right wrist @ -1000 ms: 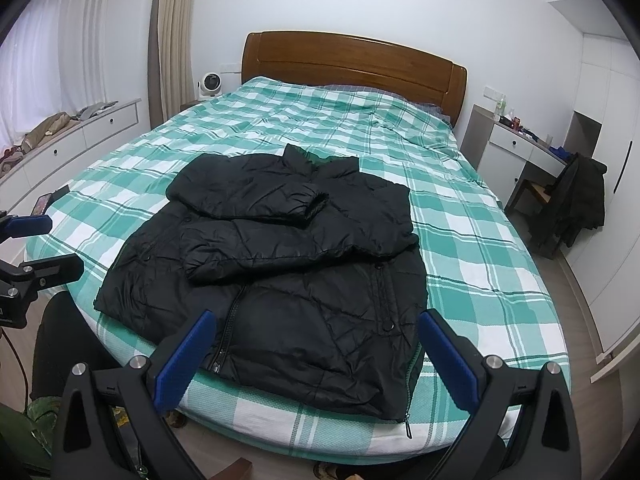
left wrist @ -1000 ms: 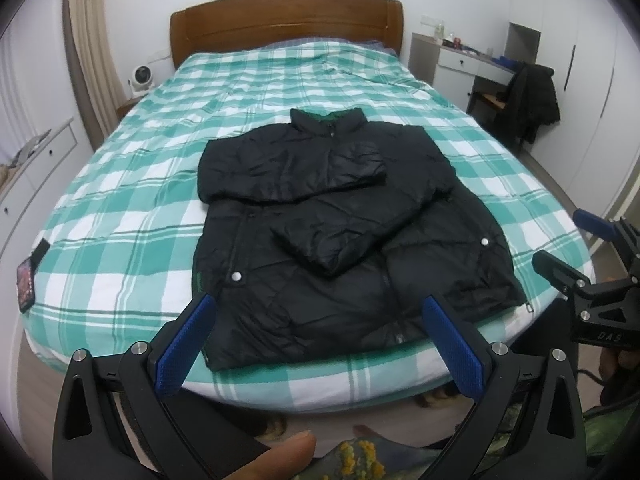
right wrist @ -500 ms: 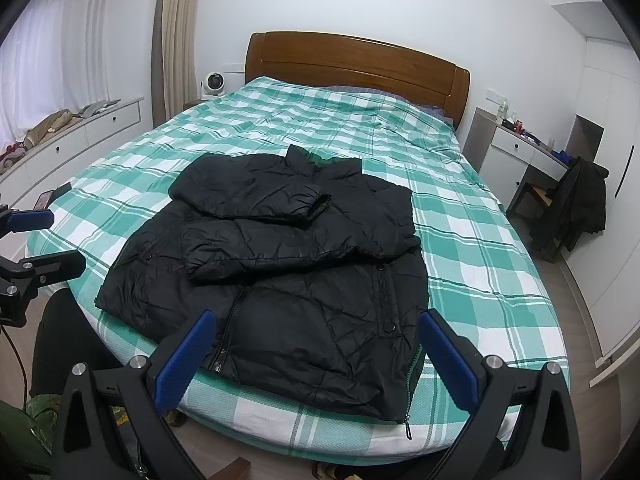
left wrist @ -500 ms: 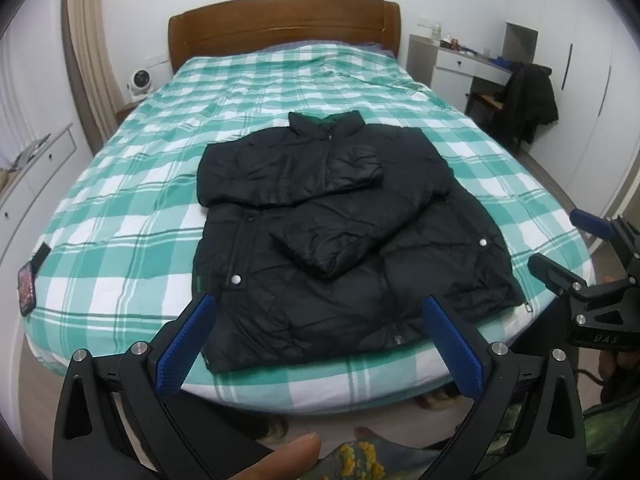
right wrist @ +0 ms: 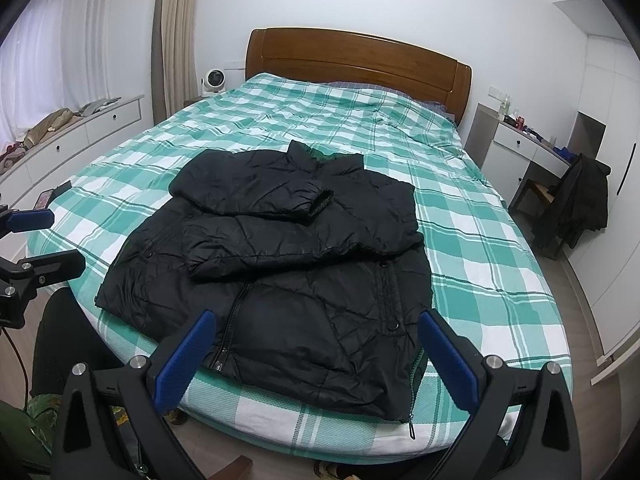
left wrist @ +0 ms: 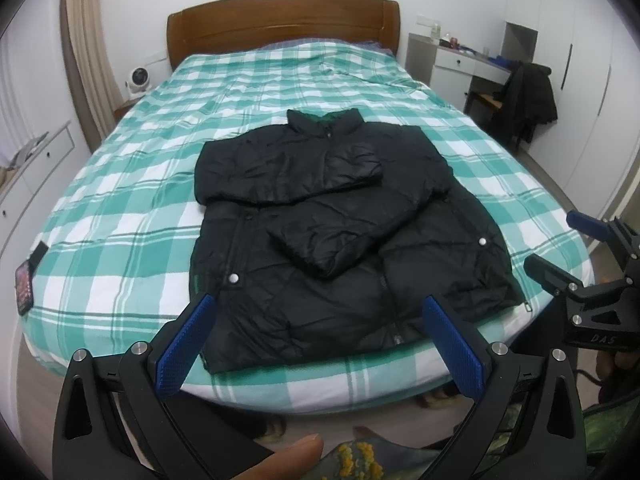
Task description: Fold large clothes
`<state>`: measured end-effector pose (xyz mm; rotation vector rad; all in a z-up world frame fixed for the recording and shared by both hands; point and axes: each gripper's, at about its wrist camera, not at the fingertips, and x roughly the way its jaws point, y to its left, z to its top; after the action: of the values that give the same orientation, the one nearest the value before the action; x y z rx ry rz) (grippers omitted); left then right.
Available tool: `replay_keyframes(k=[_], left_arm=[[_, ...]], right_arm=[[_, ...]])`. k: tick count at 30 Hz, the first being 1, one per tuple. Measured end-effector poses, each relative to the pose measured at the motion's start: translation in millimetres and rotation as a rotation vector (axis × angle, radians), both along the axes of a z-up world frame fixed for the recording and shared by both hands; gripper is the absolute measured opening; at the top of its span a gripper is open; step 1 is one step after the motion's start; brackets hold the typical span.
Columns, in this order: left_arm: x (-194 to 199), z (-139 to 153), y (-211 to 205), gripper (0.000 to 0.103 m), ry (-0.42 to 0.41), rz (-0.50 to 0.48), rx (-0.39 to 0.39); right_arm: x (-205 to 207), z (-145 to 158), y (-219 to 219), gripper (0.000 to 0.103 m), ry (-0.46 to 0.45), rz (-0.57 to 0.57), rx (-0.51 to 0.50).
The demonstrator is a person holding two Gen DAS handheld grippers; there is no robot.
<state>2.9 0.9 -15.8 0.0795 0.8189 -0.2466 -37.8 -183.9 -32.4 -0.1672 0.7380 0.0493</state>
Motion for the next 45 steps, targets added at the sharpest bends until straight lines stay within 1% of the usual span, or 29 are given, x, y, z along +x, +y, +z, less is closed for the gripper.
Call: replay_keyframes(k=[11, 26, 45], left_arm=[[0.0, -3.0, -1.6, 0.103, -0.002, -0.012, 0.014], [0.9, -4.9, -0.9, 0.102, 0.009, -0.007, 0.009], [-2.6, -2.7, -5.8, 0.102, -0.003, -0.017, 0.027]], right_arm=[[1.8, -3.5, 0.8, 0.103, 0.007, 0.000, 0.002], [-0.1, -3.0, 1.0, 0.103, -0.002, 0.001, -0.005], [-1.3, -1.6, 1.1, 0.103, -0.003, 0.003, 0.018]])
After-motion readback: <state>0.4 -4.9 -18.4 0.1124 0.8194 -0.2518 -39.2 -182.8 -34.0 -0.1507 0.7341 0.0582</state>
